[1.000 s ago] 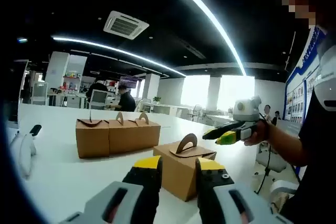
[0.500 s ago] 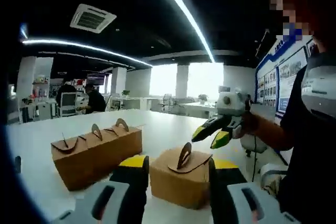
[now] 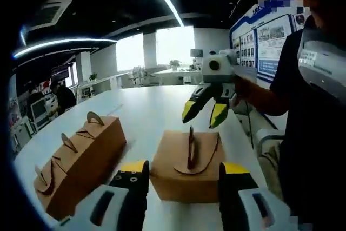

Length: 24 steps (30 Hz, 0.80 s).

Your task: Pick up one paper box from the group, open the paper box, and remove the item inside

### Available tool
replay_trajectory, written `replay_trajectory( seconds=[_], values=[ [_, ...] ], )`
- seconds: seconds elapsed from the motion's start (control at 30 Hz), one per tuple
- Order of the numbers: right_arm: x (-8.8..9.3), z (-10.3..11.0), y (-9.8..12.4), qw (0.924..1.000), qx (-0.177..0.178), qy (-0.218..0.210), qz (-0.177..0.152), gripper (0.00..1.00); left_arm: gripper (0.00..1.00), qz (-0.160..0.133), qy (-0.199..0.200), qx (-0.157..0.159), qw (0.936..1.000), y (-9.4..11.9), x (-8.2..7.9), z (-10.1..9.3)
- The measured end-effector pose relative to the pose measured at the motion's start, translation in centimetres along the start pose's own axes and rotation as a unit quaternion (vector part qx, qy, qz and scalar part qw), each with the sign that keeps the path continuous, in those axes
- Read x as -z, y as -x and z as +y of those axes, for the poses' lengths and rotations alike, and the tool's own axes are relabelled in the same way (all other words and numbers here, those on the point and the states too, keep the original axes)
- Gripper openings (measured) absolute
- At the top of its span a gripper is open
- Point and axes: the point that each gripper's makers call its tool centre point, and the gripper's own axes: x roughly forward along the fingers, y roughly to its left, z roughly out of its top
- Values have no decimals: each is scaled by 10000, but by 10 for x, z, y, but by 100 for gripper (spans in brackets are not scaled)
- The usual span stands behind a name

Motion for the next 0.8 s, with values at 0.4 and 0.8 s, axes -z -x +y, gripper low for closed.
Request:
replay_trajectory(
  seconds=[0.4,0.8],
  values=[
    [-16,6,-8,9995,-167,242,-116,28,52,212,-177,425,9987,-8,3,-12],
    [-20,58,-14,9610,39,2593,962,19,51,178,29,540,9984,-7,6,-13]
  ],
)
